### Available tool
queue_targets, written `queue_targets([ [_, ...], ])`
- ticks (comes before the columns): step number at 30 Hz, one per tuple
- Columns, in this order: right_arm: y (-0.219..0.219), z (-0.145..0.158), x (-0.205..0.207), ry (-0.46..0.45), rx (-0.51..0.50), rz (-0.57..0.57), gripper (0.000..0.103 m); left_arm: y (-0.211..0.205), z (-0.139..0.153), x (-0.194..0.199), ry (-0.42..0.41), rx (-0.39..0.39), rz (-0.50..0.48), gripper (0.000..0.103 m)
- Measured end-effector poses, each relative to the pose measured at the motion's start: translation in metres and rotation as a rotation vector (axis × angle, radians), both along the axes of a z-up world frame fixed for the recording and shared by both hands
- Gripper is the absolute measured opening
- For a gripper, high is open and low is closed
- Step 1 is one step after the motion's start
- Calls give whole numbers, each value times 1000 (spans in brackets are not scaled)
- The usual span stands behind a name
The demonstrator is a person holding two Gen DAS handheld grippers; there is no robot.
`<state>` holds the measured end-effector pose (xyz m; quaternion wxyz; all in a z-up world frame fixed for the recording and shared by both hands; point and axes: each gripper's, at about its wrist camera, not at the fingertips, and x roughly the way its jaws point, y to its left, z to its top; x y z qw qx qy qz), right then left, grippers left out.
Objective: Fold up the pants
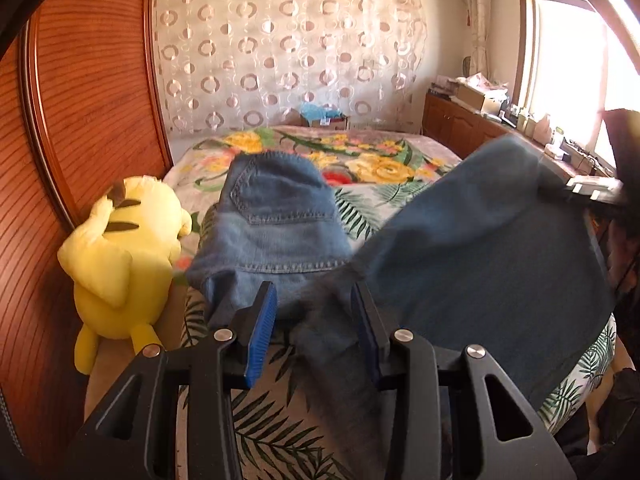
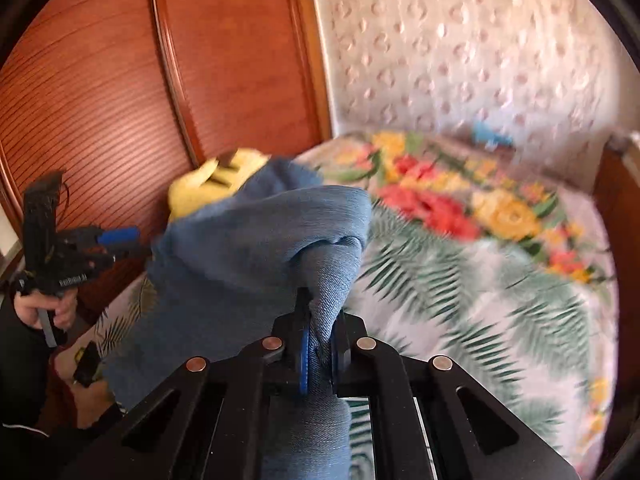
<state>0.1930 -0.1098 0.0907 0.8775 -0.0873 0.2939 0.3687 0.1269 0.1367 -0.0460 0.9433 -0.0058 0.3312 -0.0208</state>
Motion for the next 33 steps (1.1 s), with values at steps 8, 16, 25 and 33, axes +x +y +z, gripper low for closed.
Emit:
queue_targets([
  [8, -98, -3, 32, 35, -143, -306, 8, -35, 12, 3, -28, 4, -79, 49],
  [16, -160, -73, 73, 191, -102, -438, 41, -103, 8, 23, -3, -5, -220, 77],
  [25, -189, -97, 22, 182, -48, -415, 55, -190, -6, 34, 50, -31, -355, 78],
  [33, -209, -111, -19, 200, -20, -429, 63, -232, -33, 32, 117, 13, -389, 78],
])
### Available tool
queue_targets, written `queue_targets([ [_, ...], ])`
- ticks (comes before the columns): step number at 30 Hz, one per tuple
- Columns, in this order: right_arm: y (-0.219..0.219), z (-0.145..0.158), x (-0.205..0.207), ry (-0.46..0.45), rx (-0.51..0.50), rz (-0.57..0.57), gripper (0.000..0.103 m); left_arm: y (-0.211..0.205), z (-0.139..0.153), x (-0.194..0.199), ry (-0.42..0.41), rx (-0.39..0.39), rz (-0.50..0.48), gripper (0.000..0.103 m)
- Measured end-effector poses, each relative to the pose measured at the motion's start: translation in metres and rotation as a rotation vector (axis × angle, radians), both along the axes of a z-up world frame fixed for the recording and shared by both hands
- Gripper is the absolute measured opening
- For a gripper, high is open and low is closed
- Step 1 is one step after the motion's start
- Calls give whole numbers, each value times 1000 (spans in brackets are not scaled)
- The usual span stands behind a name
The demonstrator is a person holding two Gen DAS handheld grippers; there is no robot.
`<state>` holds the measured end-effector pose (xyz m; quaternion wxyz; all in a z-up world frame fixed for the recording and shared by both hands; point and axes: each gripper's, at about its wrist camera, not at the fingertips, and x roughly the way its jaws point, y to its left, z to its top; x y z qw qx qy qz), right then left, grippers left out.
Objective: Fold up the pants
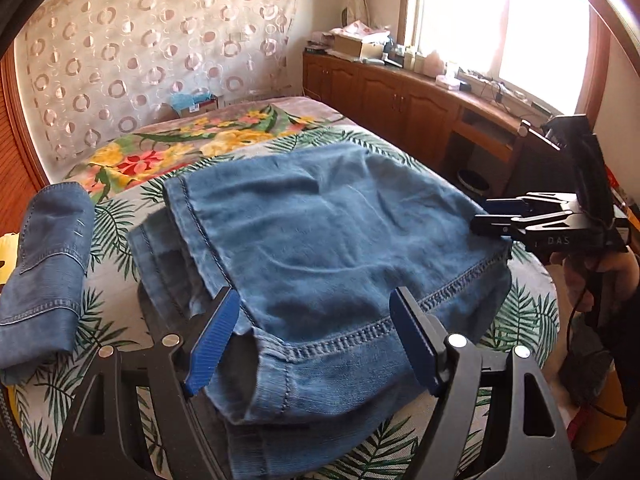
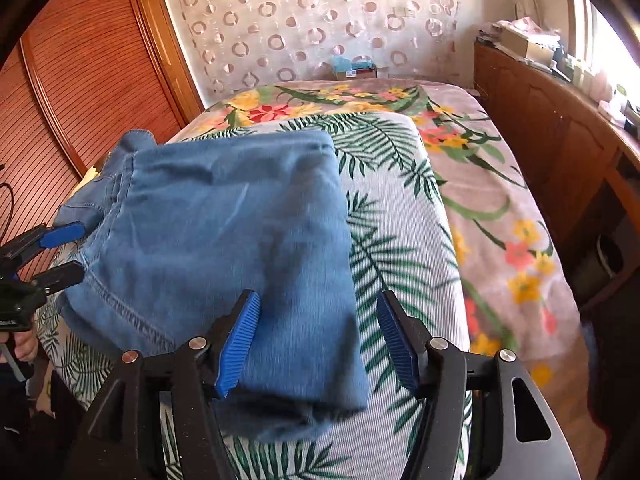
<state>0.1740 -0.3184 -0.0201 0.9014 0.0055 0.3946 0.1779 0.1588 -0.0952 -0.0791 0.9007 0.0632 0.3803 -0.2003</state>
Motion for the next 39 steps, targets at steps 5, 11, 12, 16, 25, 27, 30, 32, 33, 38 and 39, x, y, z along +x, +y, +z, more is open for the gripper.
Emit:
queue_targets([
  [5, 0, -2, -19, -13, 14, -4, 63, -5, -14, 3, 28, 19, 13, 78],
  [11, 3, -8, -25, -1, 36, -13, 63, -4, -28, 6, 55, 17, 24, 78],
  [12, 3, -10, -25, 5, 39, -14, 63, -2, -29, 7, 56, 15, 23, 78],
  [16, 4, -13, -27, 5, 59, -15, 63, 1, -33, 8, 62, -1, 25, 79],
  [25, 17, 5, -38, -38, 54, 17, 17, 11, -26, 3, 57, -21, 30, 79],
  [27, 19, 15, -40, -74, 49, 13, 17, 21, -19, -2, 39, -30, 45, 79],
  [30, 28, 36, -42, -120, 39, 21, 16, 37, -9, -8, 15, -41, 68, 79],
  [32, 39, 49, -44, -148, 34, 36, 16, 49, -2, -12, -2, -42, 88, 79],
  [33, 46, 55, -46, -162, 34, 44, 16, 56, 1, -14, -8, -46, 98, 79],
  [38, 82, 79, -51, -219, 57, 106, 16, 90, 12, -22, -37, -58, 148, 79],
  [39, 91, 83, -53, -228, 63, 126, 16, 99, 14, -24, -43, -61, 160, 79],
])
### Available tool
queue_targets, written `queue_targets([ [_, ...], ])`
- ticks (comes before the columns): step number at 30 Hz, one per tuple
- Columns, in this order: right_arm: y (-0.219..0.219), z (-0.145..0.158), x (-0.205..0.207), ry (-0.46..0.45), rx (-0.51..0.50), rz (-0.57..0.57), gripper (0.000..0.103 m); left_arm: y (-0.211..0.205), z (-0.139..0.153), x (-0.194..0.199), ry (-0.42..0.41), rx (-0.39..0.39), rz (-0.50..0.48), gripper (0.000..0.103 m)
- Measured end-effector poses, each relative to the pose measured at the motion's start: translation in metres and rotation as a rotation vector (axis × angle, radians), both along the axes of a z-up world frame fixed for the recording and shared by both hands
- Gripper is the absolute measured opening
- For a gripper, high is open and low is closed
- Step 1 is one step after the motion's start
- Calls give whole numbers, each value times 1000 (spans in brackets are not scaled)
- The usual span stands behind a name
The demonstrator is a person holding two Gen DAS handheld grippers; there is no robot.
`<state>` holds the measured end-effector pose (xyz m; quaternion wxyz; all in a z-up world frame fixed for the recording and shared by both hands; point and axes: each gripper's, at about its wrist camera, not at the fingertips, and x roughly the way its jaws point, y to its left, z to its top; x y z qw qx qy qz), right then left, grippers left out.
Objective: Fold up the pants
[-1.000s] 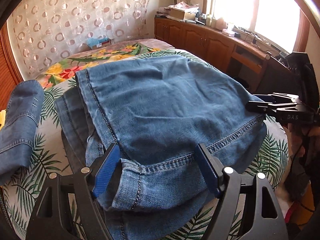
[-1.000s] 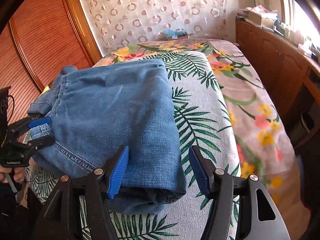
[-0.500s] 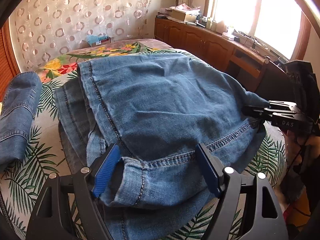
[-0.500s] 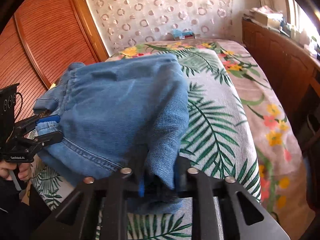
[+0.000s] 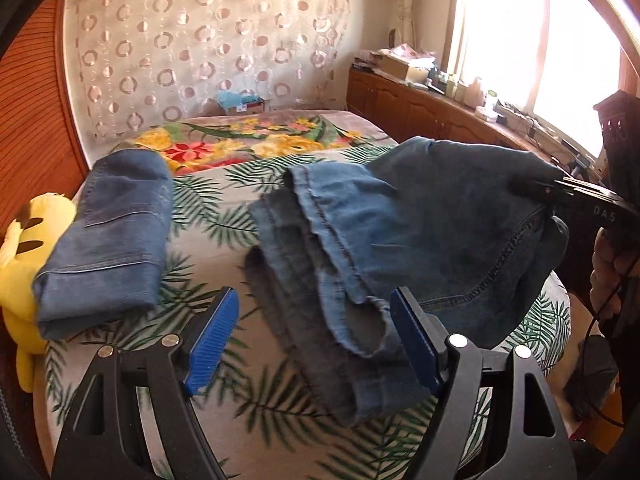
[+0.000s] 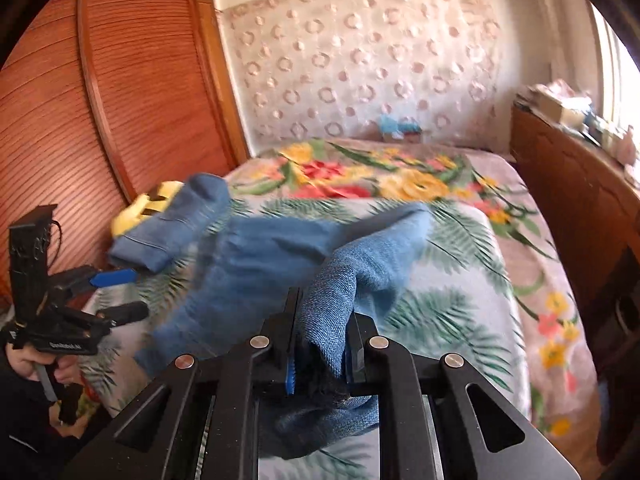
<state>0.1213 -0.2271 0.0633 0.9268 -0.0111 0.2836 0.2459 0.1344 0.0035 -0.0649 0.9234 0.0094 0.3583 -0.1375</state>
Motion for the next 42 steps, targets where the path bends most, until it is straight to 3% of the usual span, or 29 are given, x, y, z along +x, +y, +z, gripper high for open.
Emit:
queue_targets([
  [9, 90, 0, -21, -22, -17, 195, 16, 54, 10, -15, -28, -8, 104, 79],
  [19, 150, -55, -26, 121, -102, 344, 16, 95, 5, -19, -28, -22, 192, 79],
  [24, 149, -71, -24, 138, -135, 348, 18, 98, 1, -15, -21, -24, 196, 79],
  [32, 145, -50, -36, 131, -119, 331, 27, 83, 5, -14, -27, -12, 166, 79],
  [34, 139, -44, -45, 121, -105, 321, 38, 81, 6, -14, -30, -5, 159, 79],
  [36, 131, -37, -50, 106, -85, 311, 41, 77, 8, -12, -33, -1, 149, 79],
  [42, 103, -17, -56, 43, -66, 261, 42, 65, 8, -4, -32, 0, 123, 79],
])
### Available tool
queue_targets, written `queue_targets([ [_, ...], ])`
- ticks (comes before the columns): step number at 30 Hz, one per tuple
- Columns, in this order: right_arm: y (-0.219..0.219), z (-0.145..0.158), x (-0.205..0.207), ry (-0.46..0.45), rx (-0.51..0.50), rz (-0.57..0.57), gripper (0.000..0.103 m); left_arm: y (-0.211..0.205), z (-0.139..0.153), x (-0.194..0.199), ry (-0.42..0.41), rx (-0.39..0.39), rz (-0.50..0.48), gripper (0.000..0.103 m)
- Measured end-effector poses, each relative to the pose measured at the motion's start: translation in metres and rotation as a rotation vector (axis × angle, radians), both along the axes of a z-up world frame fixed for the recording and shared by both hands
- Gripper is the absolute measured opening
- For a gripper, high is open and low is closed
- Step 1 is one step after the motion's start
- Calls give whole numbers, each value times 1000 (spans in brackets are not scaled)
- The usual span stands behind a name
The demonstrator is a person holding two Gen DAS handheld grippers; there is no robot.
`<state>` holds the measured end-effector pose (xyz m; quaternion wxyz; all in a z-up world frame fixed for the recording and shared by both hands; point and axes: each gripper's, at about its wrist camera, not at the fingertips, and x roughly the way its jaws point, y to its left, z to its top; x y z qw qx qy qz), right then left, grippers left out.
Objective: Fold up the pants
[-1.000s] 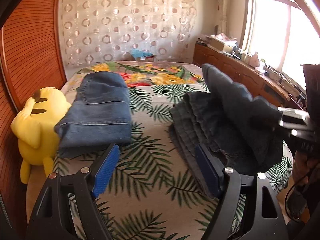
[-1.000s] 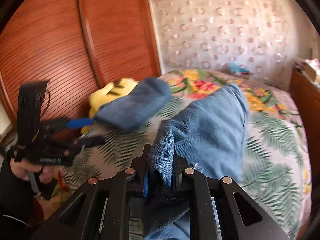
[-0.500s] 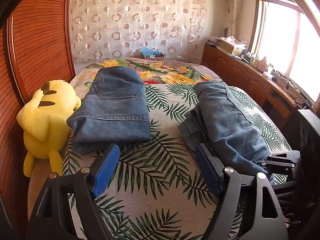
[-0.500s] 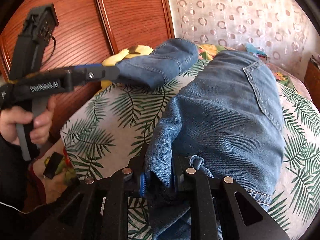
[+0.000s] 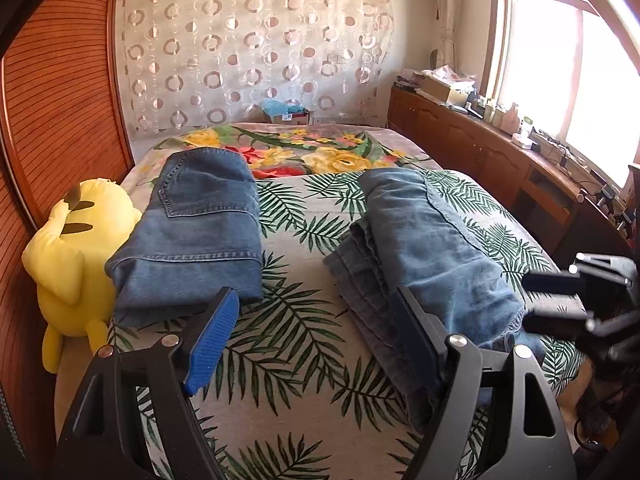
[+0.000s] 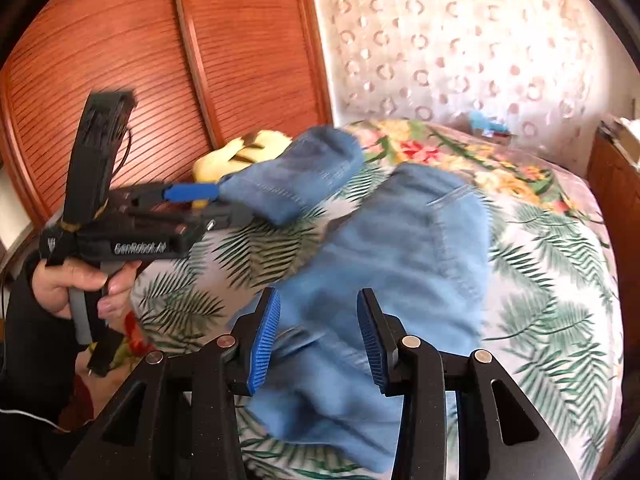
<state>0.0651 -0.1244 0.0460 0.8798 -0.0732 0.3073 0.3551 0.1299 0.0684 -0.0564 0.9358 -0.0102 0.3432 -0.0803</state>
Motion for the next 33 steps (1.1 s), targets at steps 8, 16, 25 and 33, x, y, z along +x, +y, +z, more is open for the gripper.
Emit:
queue_targets([
  [8, -21, -7, 42, -28, -43, -117, 53, -23, -2, 36, 18, 31, -51, 79],
  [16, -14, -27, 100, 79, -76, -138, 58, -43, -20, 83, 88, 47, -84, 79],
  [25, 4, -53, 149, 224, -40, -69, 69, -44, -60, 100, 190, 34, -94, 79],
  [33, 15, -58, 166, 330, 59, -2, 47, -37, -62, 98, 220, -98, -140, 53],
])
